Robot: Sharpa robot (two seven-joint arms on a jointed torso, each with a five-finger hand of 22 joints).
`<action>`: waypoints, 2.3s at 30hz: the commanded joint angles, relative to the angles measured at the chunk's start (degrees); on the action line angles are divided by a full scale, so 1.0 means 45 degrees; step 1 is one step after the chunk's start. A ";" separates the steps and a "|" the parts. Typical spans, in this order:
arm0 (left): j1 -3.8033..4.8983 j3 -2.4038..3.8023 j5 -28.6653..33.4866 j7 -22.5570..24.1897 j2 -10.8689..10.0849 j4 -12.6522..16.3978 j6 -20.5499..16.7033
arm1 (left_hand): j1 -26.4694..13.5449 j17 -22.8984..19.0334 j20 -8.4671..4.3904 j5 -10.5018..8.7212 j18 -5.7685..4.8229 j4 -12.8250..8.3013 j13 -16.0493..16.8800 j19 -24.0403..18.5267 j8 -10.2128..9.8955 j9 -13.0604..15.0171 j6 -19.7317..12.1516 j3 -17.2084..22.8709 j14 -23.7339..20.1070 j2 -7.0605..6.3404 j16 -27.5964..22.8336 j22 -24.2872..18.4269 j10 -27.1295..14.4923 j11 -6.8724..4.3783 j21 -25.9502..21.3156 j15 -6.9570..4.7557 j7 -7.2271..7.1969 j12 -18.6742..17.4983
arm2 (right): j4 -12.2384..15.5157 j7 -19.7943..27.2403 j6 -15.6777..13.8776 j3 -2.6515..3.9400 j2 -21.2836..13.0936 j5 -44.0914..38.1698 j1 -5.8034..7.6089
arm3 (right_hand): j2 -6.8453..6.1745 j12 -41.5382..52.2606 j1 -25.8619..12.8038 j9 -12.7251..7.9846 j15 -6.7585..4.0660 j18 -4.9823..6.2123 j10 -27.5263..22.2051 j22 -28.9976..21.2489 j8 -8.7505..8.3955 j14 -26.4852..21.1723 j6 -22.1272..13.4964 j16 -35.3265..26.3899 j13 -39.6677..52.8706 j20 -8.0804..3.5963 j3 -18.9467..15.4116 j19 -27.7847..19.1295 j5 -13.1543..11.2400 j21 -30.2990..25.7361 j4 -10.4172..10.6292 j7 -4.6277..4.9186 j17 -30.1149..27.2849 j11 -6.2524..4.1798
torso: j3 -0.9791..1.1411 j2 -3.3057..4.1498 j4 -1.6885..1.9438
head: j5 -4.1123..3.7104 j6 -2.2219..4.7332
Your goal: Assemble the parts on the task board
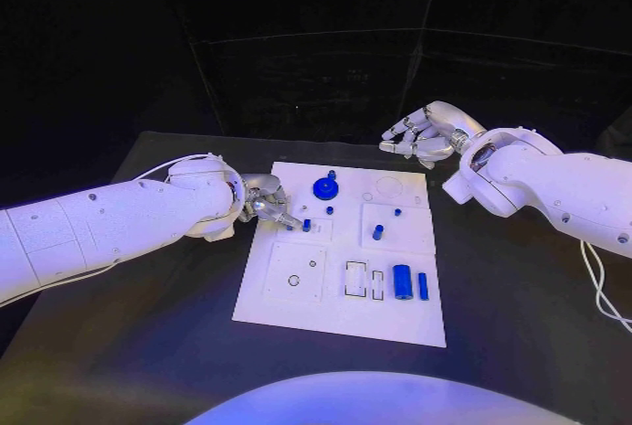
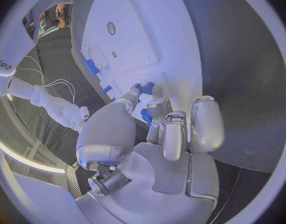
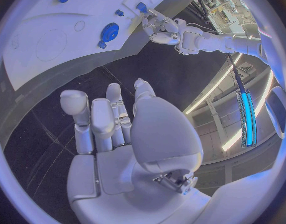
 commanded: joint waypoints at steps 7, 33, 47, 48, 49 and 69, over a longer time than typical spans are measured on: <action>0.0007 0.0004 -0.0112 0.0007 0.0087 -0.0163 0.0227 | 0.0435 0.3355 -0.0008 -0.0010 -0.0072 -0.0110 -0.0020 0.0341 0.0144 0.0062 0.0015 -0.0047 0.1298 0.0170 0.0081 0.0305 -0.0016 -0.0111 0.0031 -0.0087 -0.0061 0.0084 | 0.0018 0.0086 0.0062 0.0008 -0.0010 -0.0022 0.0023 | 0.0131 -0.0048 -0.0032 -0.0016 -0.0027 0.0061 -0.0079 -0.0012 0.0061 0.0099 0.0002 -0.0043 -0.0012 0.0017 -0.0038 -0.0084 0.0086 -0.0074 0.0012 -0.0027 0.0005 -0.0004 | -0.0004 0.0000 0.0005 | -0.0013 -0.0011; 0.0005 -0.0002 -0.0112 -0.0084 0.0418 -0.0456 0.0591 | 0.2175 0.3355 -0.0084 0.0077 -0.0073 -0.1115 -0.0081 0.0350 0.0109 0.0050 -0.0244 0.1117 0.1298 0.1049 0.0081 0.0344 -0.0060 -0.0205 0.0042 -0.0172 -0.0149 0.0029 | 0.0023 0.0090 0.0048 0.0008 -0.0018 -0.0022 0.0023 | 0.0131 -0.0048 -0.0032 -0.0016 -0.0027 0.0061 -0.0079 -0.0012 0.0061 0.0099 0.0002 -0.0043 -0.0012 0.0017 -0.0038 -0.0084 0.0086 -0.0074 0.0012 -0.0027 0.0005 -0.0004 | -0.0009 0.0000 -0.0001 | -0.0027 -0.0043; 0.0004 0.0000 0.0164 -0.0024 0.0418 -0.0306 0.0058 | 0.2053 0.3355 0.0012 0.0554 -0.0075 -0.2382 -0.0333 0.0346 -0.0015 -0.0067 -0.0473 0.5155 0.1298 0.0559 0.0081 0.0369 -0.0079 -0.0048 -0.0040 -0.0053 0.0047 -0.0191 | 0.0013 0.0099 0.0065 0.0008 0.0000 -0.0022 0.0023 | 0.0131 -0.0048 -0.0032 -0.0016 -0.0027 0.0061 -0.0079 -0.0012 0.0061 0.0099 0.0002 -0.0043 -0.0012 0.0017 -0.0038 -0.0084 0.0086 -0.0074 0.0012 -0.0027 0.0005 -0.0004 | -0.0011 0.0003 0.0005 | -0.0026 -0.0063; 0.0004 0.0001 0.0231 -0.0017 0.0409 -0.0288 0.0029 | 0.2030 0.3355 0.0011 0.0557 -0.0076 -0.2396 -0.0335 0.0348 -0.0008 -0.0063 -0.0475 0.5213 0.1298 0.0537 0.0081 0.0376 -0.0076 -0.0055 -0.0033 -0.0049 0.0047 -0.0190 | 0.0011 0.0100 0.0068 0.0008 0.0002 -0.0022 0.0023 | 0.0131 -0.0048 -0.0032 -0.0016 -0.0027 0.0061 -0.0079 -0.0012 0.0061 0.0099 0.0002 -0.0043 -0.0012 0.0017 -0.0038 -0.0084 0.0086 -0.0074 0.0012 -0.0027 0.0005 -0.0004 | -0.0010 0.0002 0.0004 | -0.0033 -0.0062; 0.0004 0.0001 0.0302 -0.0012 0.0398 -0.0268 0.0011 | 0.2020 0.3355 0.0011 0.0559 -0.0076 -0.2400 -0.0333 0.0348 -0.0004 -0.0060 -0.0474 0.5237 0.1298 0.0530 0.0081 0.0376 -0.0073 -0.0056 -0.0034 -0.0049 0.0047 -0.0188 | 0.0009 0.0101 0.0070 0.0008 0.0004 -0.0022 0.0023 | 0.0131 -0.0048 -0.0032 -0.0016 -0.0027 0.0061 -0.0079 -0.0012 0.0061 0.0099 0.0002 -0.0043 -0.0012 0.0017 -0.0038 -0.0084 0.0086 -0.0074 0.0012 -0.0027 0.0005 -0.0004 | -0.0010 0.0001 0.0005 | -0.0036 -0.0062; 0.0670 0.0023 0.1406 -0.0047 0.0065 -0.0317 0.1942 | 0.1722 0.3355 0.0038 -0.0152 -0.0042 -0.2478 -0.0552 0.0287 0.0134 0.0029 -0.0521 0.5934 0.1298 0.0432 0.0081 0.0275 -0.0115 -0.0036 -0.0231 -0.0018 0.0066 -0.0314 | -0.0042 0.0091 0.0141 0.0008 0.0051 -0.0022 0.0023 | 0.0148 -0.0049 -0.0010 -0.0016 -0.0027 0.0063 -0.0084 -0.0026 0.0069 0.0095 0.0001 -0.0061 -0.0031 0.0018 -0.0049 -0.0089 0.0097 -0.0087 0.0020 -0.0028 -0.0002 -0.0004 | 0.0001 -0.0002 0.0005 | -0.0041 -0.0061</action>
